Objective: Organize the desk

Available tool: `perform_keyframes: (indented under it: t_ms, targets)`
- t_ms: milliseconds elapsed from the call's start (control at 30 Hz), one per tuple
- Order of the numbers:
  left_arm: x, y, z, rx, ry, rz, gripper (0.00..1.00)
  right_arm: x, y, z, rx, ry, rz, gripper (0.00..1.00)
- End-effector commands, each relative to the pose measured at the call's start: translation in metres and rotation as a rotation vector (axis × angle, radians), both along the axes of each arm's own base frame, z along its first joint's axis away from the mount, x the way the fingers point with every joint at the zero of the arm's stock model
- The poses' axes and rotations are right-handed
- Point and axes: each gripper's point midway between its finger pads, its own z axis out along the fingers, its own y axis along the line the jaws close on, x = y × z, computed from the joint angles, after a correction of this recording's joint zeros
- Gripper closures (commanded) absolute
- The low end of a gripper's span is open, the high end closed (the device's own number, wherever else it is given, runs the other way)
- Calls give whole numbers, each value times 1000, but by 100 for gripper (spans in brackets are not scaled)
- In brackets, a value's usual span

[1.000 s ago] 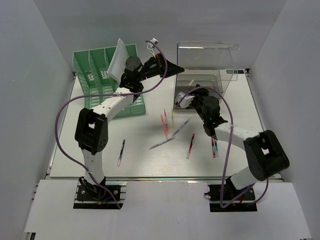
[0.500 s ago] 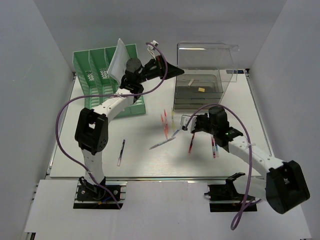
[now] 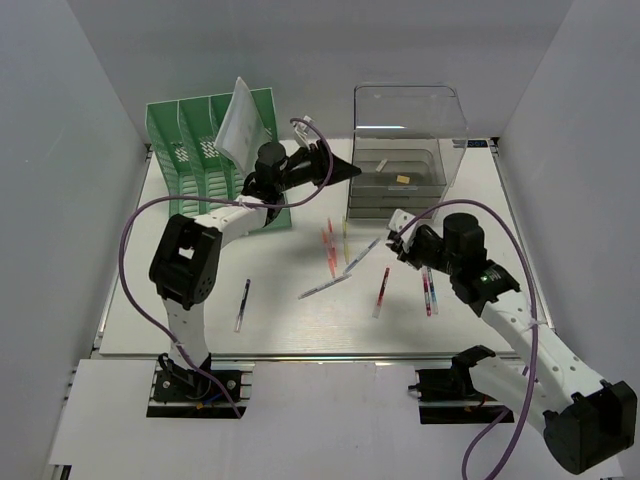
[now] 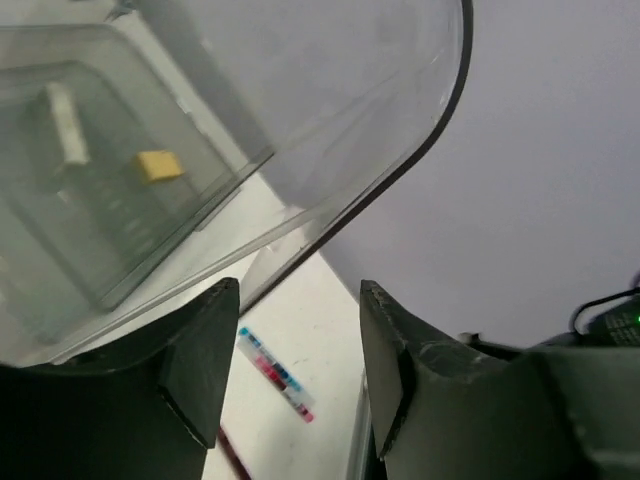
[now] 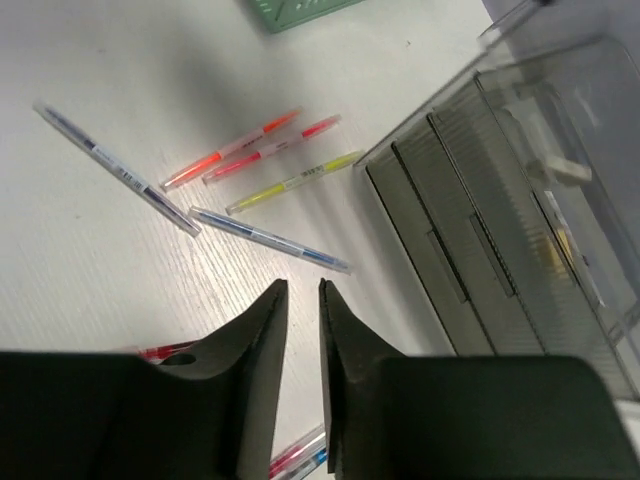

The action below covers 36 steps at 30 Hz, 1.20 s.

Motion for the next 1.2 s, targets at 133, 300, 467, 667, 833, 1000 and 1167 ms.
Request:
perform_keyframes:
  t_ms: [133,300,467,667,833,1000,1167]
  targets:
    - [-11,16,11,79,-37,57,31,9,-17,38,115,43,-162,67]
    - [-30,26,3,176,-32,65,27,14,-27,56,184,89,-256,57]
    - [-49,47,-9,297,-35,101,31,24,-32,51,260,195,-341,56]
    - [-89,75,0,359,-134,111,79,29,-25,29,354,394,-352,77]
    - [-128,101,-6,419,-250,107,92,33,-22,17,427,543,-325,82]
    - [-162,118,-36,426,-321,90,45,51,-32,3,578,697,-402,77]
    - [-184,129,-51,448,-422,67,28,64,-51,-24,751,846,-458,56]
